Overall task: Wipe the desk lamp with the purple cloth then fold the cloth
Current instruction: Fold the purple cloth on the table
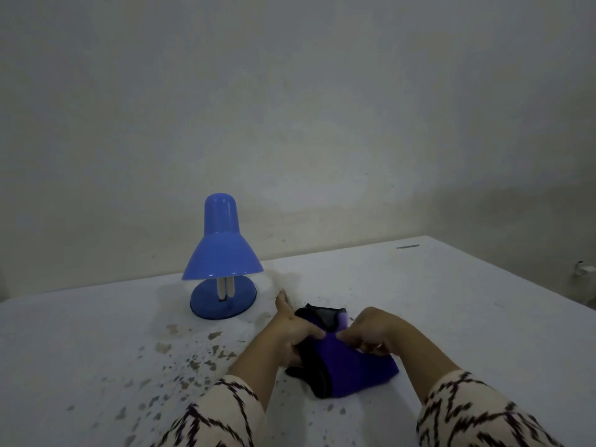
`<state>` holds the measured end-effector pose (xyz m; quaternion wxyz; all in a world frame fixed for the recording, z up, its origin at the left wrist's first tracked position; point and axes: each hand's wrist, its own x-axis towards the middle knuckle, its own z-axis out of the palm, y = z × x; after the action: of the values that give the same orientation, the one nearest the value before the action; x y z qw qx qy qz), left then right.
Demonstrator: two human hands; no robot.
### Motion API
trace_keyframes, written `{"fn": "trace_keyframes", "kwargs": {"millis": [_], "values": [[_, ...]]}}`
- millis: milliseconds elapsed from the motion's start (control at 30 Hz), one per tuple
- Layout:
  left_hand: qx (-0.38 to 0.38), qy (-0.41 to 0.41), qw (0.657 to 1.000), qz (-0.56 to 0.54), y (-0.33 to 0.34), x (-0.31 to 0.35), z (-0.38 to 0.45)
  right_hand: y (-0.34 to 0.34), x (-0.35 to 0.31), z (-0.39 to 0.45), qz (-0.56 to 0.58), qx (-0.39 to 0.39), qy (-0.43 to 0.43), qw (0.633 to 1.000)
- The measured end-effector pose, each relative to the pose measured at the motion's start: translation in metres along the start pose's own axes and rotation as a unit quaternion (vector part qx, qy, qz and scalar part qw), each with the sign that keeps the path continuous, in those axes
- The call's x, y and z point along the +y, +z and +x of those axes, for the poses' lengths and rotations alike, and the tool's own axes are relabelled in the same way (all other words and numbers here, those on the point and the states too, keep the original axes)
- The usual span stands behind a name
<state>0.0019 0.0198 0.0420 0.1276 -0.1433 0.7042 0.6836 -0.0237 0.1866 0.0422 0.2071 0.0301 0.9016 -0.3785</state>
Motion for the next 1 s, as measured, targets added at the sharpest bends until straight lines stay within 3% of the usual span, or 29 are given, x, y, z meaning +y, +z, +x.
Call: {"fn": "trace_keyframes", "kwargs": {"millis": [133,267,433,633,700,800,900,1000], "values": [[-0.017,0.083,0.995,-0.044,0.0,0.004,0.004,0.001,-0.006,-0.001,-0.007,-0.006,-0.004,1.0],[-0.046,0.111,0.982,-0.145,0.002,0.012,0.0,-0.005,0.0,-0.002,0.118,-0.058,-0.009,0.991],[-0.091,0.108,0.961,-0.238,0.007,0.028,-0.005,-0.011,0.008,-0.003,0.386,-0.17,-0.022,0.906],[-0.06,0.137,0.974,-0.167,0.009,0.052,-0.004,-0.021,0.003,0.003,0.52,-0.079,-0.091,0.846],[-0.024,0.132,0.984,-0.118,0.004,0.058,0.0,-0.033,-0.001,0.001,0.501,-0.039,-0.078,0.861],[0.01,0.099,0.995,-0.032,-0.006,0.061,0.002,-0.056,-0.006,-0.005,0.404,0.007,-0.044,0.913],[0.014,0.069,0.997,0.032,-0.013,0.06,0.002,-0.075,-0.015,-0.017,0.205,-0.012,-0.02,0.978],[-0.001,0.063,0.996,0.062,-0.013,0.062,-0.002,-0.085,-0.027,-0.023,0.105,-0.031,-0.005,0.994]]}}
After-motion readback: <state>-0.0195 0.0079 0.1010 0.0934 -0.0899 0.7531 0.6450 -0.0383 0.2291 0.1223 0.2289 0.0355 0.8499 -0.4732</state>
